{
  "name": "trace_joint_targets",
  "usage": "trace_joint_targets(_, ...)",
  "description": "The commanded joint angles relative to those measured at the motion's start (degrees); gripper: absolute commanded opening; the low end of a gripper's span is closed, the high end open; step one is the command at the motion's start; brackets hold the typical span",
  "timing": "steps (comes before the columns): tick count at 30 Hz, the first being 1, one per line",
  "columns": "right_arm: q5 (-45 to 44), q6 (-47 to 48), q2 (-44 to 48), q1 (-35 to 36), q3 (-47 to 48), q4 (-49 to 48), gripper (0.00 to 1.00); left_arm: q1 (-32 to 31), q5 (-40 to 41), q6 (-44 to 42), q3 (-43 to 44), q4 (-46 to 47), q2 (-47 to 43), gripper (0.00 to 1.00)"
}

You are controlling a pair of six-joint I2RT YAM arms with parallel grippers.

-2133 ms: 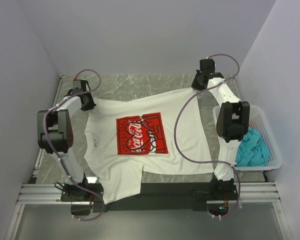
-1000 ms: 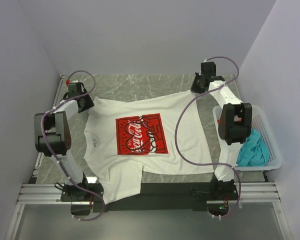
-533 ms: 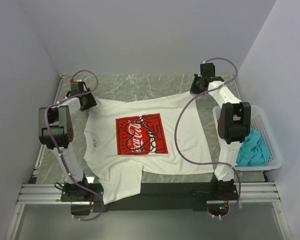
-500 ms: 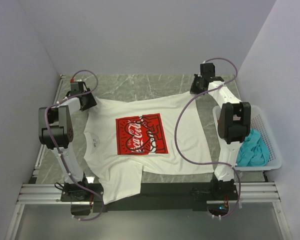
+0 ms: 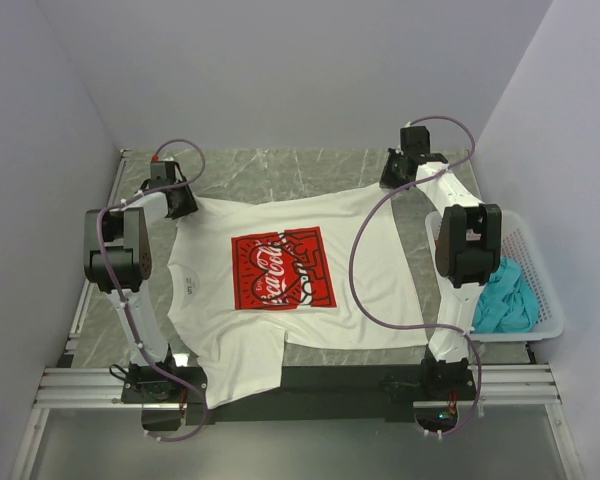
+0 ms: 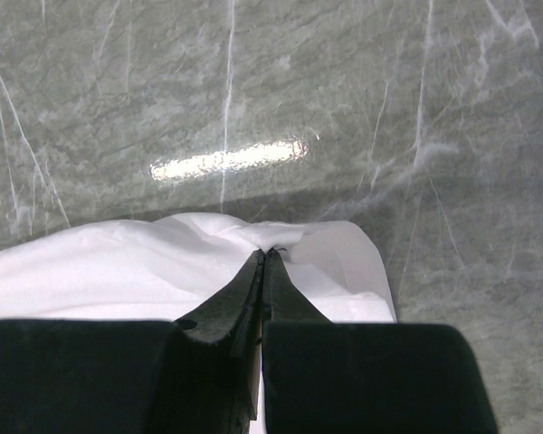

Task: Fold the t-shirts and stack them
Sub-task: Fold the tshirt

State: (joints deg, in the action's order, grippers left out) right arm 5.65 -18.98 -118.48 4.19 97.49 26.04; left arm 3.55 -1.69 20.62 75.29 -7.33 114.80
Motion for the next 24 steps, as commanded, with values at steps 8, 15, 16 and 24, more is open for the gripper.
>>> trace_joint_targets(8, 0.06, 0.26, -0.26, -0.58, 1.12, -2.14, 0.0, -0.12, 1.52, -0.76, 2.94, -1.19, 1.39, 0.46)
trace_joint_targets(15, 0.33, 0.09, -0.44, -0.58, 0.86, -2.31, 0.0, -0.91, 1.34, -1.81, 3.11, -1.72, 1.83, 0.34)
trace_joint_targets(16, 0.24, 0.09, -0.35, -0.58, 0.94, -2.31, 0.0, -0.92, 1.52, -1.99, 3.2, -1.72, 1.91, 0.31)
trace_joint_targets(24, -0.38, 0.53, -0.35, -0.58, 1.56, -1.7, 0.0, -1.71, 3.71, -3.04, 5.31, -2.69, 0.86, 0.01)
